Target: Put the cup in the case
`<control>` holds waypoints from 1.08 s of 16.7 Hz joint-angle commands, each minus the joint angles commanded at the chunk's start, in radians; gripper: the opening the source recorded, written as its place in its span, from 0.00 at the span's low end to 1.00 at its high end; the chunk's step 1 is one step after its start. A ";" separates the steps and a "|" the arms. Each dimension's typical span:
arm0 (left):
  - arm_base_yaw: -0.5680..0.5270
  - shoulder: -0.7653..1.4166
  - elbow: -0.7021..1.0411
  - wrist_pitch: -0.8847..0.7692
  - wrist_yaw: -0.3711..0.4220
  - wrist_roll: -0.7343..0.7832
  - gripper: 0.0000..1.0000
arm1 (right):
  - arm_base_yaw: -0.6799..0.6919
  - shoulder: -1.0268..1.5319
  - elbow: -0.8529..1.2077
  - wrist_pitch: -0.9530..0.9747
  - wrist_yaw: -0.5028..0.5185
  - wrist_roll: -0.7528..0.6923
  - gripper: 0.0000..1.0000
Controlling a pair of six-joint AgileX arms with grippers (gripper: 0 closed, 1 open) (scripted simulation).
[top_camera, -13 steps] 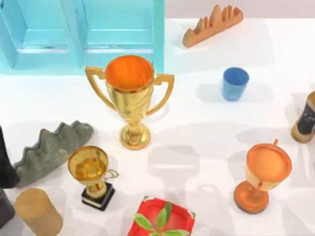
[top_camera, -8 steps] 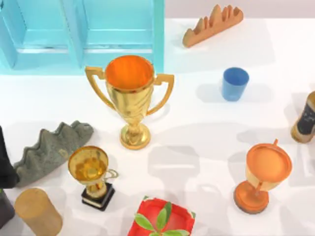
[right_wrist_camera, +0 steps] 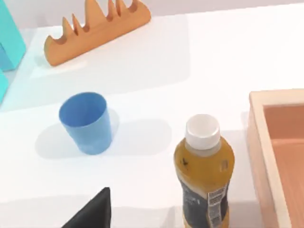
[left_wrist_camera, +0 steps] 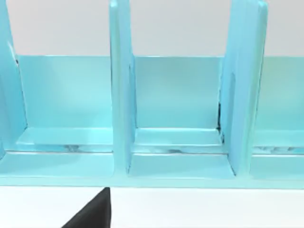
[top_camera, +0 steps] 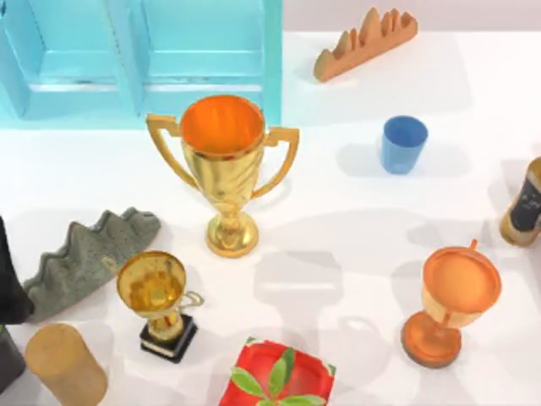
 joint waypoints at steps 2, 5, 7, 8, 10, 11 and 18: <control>0.000 0.000 0.000 0.000 0.000 0.000 1.00 | 0.030 0.182 0.186 -0.115 0.006 0.048 1.00; 0.000 0.000 0.000 0.000 0.000 0.000 1.00 | 0.079 0.468 0.496 -0.293 0.015 0.117 1.00; 0.000 0.000 0.000 0.000 0.000 0.000 1.00 | 0.115 0.665 0.713 -0.410 0.022 0.159 1.00; 0.000 0.000 0.000 0.000 0.000 0.000 1.00 | 0.133 0.765 0.823 -0.466 0.025 0.178 1.00; 0.000 0.000 0.000 0.000 0.000 0.000 1.00 | 0.168 0.963 1.038 -0.575 0.032 0.210 1.00; 0.000 0.000 0.000 0.000 0.000 0.000 1.00 | 0.184 1.060 1.142 -0.626 0.036 0.223 1.00; 0.000 0.000 0.000 0.000 0.000 0.000 1.00 | 0.273 1.654 1.714 -0.907 0.065 0.260 1.00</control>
